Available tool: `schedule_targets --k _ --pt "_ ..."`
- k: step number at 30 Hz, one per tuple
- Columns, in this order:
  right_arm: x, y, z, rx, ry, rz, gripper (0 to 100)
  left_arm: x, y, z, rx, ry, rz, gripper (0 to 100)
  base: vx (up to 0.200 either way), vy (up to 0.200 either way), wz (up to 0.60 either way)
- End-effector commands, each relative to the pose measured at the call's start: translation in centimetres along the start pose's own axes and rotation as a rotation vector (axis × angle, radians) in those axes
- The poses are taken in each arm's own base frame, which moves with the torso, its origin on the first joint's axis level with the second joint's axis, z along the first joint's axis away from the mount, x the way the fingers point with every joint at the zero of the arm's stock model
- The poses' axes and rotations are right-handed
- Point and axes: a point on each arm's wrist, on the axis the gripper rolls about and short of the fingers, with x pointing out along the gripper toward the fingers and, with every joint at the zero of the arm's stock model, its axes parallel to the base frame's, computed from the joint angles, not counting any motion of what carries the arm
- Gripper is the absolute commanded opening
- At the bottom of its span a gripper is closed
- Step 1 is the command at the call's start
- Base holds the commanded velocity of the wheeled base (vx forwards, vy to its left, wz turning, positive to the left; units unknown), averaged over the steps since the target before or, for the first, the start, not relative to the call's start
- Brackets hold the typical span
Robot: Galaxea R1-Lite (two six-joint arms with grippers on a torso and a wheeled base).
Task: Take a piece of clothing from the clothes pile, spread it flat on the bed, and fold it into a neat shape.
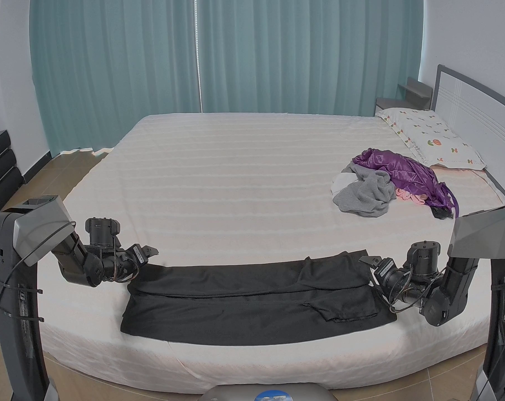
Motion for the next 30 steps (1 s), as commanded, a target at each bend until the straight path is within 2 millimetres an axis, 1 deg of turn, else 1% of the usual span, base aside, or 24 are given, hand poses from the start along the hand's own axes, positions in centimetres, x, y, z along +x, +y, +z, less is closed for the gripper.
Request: schedule_targets --k 1,6,12,30 --pt "0.07 -0.12 -0.13 -0.001 0.004 -0.004 100 0.43 0.23 -0.19 -0.004 0.004 0.004 0 0.000 0.000 0.00" --pt "0.05 -0.17 -0.22 -0.003 0.006 -0.006 100 0.89 0.35 0.01 -0.008 -0.021 0.022 0 0.000 0.000 0.00" --pt "0.09 -0.31 -0.30 -0.009 0.006 -0.005 100 1.18 0.40 0.29 -0.054 -0.086 0.089 0 0.000 0.000 0.00" --pt "0.11 -0.34 -0.32 -0.010 0.006 -0.005 100 1.12 1.23 0.44 -0.068 -0.102 0.128 0 0.000 0.000 0.00"
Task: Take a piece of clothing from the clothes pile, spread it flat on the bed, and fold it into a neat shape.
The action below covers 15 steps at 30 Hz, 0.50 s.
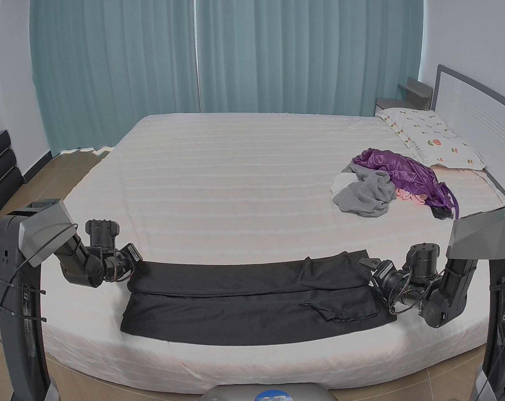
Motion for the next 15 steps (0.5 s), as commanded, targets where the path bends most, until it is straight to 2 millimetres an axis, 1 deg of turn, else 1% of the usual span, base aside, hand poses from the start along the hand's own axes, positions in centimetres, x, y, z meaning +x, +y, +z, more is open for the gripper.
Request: schedule_targets --k 1,5,6,15 --pt "0.03 -0.05 -0.04 0.000 0.002 -0.002 100 0.02 0.09 0.04 -0.004 -0.004 0.006 0 0.000 0.000 0.00" --pt "0.03 -0.05 -0.04 0.000 0.002 -0.002 100 0.22 0.16 -0.07 -0.004 -0.014 0.026 0 0.000 0.000 0.00" --pt "0.03 -0.05 -0.04 -0.001 0.002 -0.002 100 0.34 0.18 -0.19 -0.001 -0.015 0.029 100 0.000 0.000 0.00" --pt "0.03 -0.04 -0.03 -0.007 0.001 -0.001 100 0.11 0.29 -0.04 -0.010 -0.013 0.026 100 0.000 0.000 0.00"
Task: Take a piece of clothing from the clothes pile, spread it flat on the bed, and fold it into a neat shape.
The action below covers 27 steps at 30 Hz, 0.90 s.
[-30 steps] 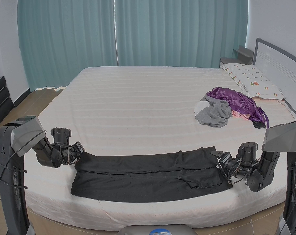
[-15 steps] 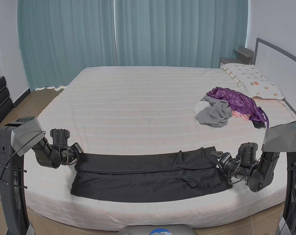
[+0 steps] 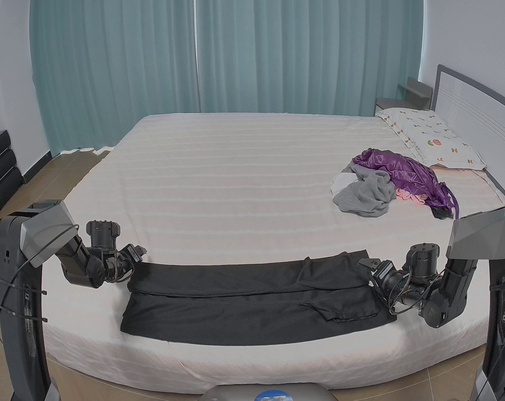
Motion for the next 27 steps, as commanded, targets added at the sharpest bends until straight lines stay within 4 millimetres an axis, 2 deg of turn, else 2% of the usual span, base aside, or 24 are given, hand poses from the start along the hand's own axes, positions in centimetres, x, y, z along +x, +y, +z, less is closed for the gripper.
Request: schedule_targets --k 1,5,11,23,27 --pt "0.0 0.0 0.0 0.001 0.002 -0.001 100 -0.3 0.2 0.2 -0.006 0.007 -0.007 100 0.000 0.000 0.00" --pt "0.0 -0.1 -0.1 0.000 0.002 -0.002 100 -1.9 0.7 0.5 -0.012 0.038 -0.060 100 0.000 0.000 0.00" --pt "0.0 0.0 0.0 -0.002 0.002 -0.001 100 -3.8 1.5 -0.6 0.068 0.116 -0.217 100 0.000 0.000 0.00" --pt "0.1 -0.1 -0.3 -0.023 0.008 -0.001 100 -3.5 3.0 -3.4 0.347 0.187 -0.208 100 0.000 0.000 0.00" --pt "0.1 -0.3 -0.4 -0.025 0.004 0.005 100 -3.4 2.9 -3.7 0.367 0.191 -0.206 100 0.000 0.000 0.00"
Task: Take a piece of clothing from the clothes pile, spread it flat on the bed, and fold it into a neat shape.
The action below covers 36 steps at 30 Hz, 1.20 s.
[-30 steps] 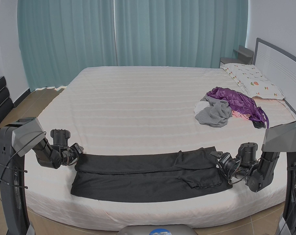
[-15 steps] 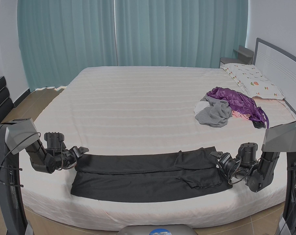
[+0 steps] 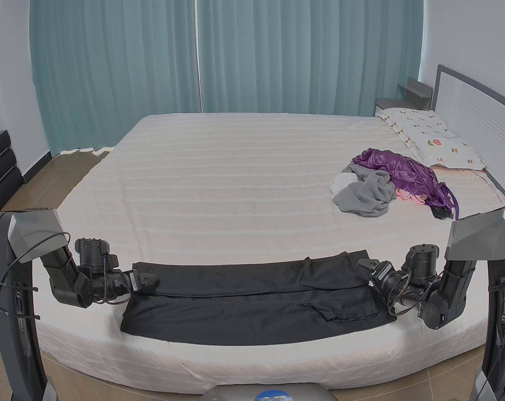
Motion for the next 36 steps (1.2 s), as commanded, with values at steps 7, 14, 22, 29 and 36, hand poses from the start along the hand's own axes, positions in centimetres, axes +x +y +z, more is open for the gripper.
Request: schedule_targets --k 7,14,22,29,36 --pt "0.00 -0.25 -0.18 -0.002 0.004 -0.005 100 0.37 -0.33 -1.09 0.009 0.037 0.002 100 0.000 0.000 0.00" --pt "-0.03 -0.28 -0.20 -0.002 0.005 -0.006 100 0.40 -0.43 -1.12 0.013 0.038 0.002 100 0.000 0.000 0.00" --pt "0.01 -0.36 -0.25 -0.006 0.007 -0.009 100 0.56 -0.36 -1.34 0.019 0.043 0.014 100 0.000 0.000 0.00" --pt "0.03 -0.40 -0.28 -0.007 0.007 -0.010 100 0.59 -0.32 -1.37 0.029 0.041 0.021 0 0.000 0.000 0.00" --pt "0.03 -0.40 -0.28 -0.007 0.007 -0.010 100 0.46 -0.39 -1.23 0.024 0.037 0.020 0 0.000 0.000 0.00"
